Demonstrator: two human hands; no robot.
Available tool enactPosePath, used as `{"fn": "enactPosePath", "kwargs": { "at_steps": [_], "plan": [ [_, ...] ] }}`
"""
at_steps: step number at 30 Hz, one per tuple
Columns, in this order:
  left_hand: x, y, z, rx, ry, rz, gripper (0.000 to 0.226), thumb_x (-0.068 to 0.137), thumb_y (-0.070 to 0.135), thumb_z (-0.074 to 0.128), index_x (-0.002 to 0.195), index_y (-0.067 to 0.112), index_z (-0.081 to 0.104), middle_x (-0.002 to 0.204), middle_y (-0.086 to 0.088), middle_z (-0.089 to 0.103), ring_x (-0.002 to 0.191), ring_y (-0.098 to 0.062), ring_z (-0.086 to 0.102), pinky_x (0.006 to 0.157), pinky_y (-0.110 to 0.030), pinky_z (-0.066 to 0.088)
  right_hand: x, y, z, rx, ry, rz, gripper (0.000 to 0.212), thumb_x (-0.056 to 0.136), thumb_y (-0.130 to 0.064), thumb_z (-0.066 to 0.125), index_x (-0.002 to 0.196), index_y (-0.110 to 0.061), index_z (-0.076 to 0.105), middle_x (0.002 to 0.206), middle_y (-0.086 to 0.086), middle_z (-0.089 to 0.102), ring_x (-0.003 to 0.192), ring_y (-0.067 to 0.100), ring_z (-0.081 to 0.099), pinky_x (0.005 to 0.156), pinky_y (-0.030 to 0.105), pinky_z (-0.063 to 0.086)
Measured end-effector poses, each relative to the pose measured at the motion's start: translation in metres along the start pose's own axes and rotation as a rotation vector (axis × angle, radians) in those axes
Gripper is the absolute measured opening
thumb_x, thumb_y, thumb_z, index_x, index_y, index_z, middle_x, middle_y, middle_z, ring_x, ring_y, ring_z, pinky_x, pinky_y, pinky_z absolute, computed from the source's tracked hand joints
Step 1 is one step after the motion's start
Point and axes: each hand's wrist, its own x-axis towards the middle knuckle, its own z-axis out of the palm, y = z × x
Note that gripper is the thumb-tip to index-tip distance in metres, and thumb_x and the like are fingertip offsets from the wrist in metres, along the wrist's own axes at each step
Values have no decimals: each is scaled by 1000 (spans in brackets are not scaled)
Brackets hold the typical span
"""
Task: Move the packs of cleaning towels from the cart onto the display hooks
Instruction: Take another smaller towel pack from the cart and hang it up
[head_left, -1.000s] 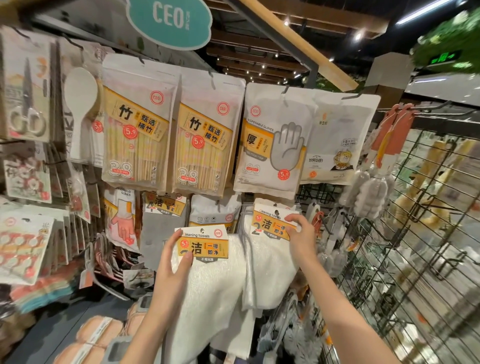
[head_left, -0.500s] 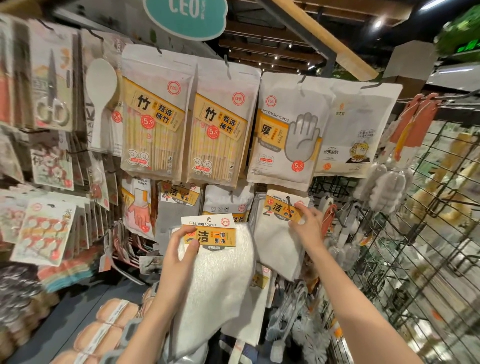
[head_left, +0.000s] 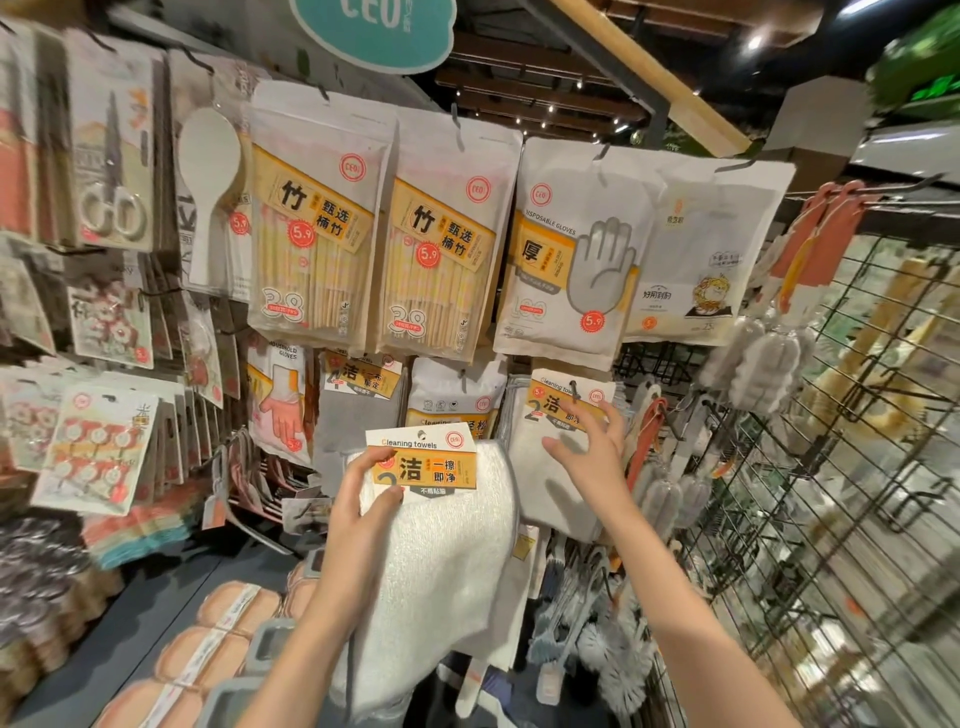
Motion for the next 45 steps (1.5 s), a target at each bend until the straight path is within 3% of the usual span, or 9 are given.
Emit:
{"fn": "enactPosePath", "kwargs": {
  "at_steps": [6,16,18,22,29,31,36,41,45],
  "plan": [
    [-10,2,4,-51,-18,13,46,91,-3,54,121,33,55,127,3,59,115,-12,56,94,-28,44,-30,-24,32,20,-242,2,47,84,-35,67,127,-35,50,147,-8,20,131,5,22,109,28,25],
    [-22,-3,-1,-25,17,36,61,90,4,60,130,48,44,143,6,44,131,-19,43,110,-48,35,-56,-33,49,-18,-315,25,71,77,-23,77,139,-18,41,130,-3,34,118,2,32,93,2,22],
    [-22,-4,-3,6,46,40,66,90,6,62,132,51,40,145,14,39,134,-10,38,111,-45,32,-60,-35,47,11,-296,15,72,76,-20,78,139,-16,42,127,-5,33,116,2,33,82,-10,21],
    [-23,-6,-3,41,54,37,74,88,10,65,136,56,31,126,49,30,112,33,29,102,-30,29,-68,-37,47,35,-292,-19,73,76,-16,77,140,-16,40,126,-8,31,108,-7,35,75,-13,21],
    [-23,-8,-2,42,59,30,75,88,11,65,138,54,29,126,47,28,109,37,27,101,-29,28,-74,-42,42,131,-256,-1,67,74,-14,79,133,-20,47,127,-7,38,108,-10,40,81,-9,29],
    [-24,-7,-1,22,63,32,76,88,9,65,138,54,29,131,40,32,112,31,33,101,-31,31,-74,-41,41,183,-230,53,57,74,-14,79,121,-23,49,126,-3,46,113,5,48,90,7,40],
    [-27,-4,1,42,58,12,80,86,12,69,138,56,27,154,13,24,140,-10,26,113,-44,26,-74,-40,40,254,-198,119,43,74,-8,78,99,-21,45,103,0,64,86,8,63,61,8,49],
    [-26,2,2,-72,-23,-45,66,83,3,69,132,41,46,129,-3,60,113,-25,61,96,-56,47,-69,-36,34,222,-177,88,41,74,-1,76,83,-19,40,91,-8,63,75,0,61,54,9,47],
    [-26,2,-3,-43,-36,-80,55,84,10,69,122,45,52,132,-1,57,114,-28,60,94,-56,49,-65,-34,27,227,-175,64,43,77,3,72,82,-17,35,95,-4,63,78,2,63,55,13,50]
  ]
}}
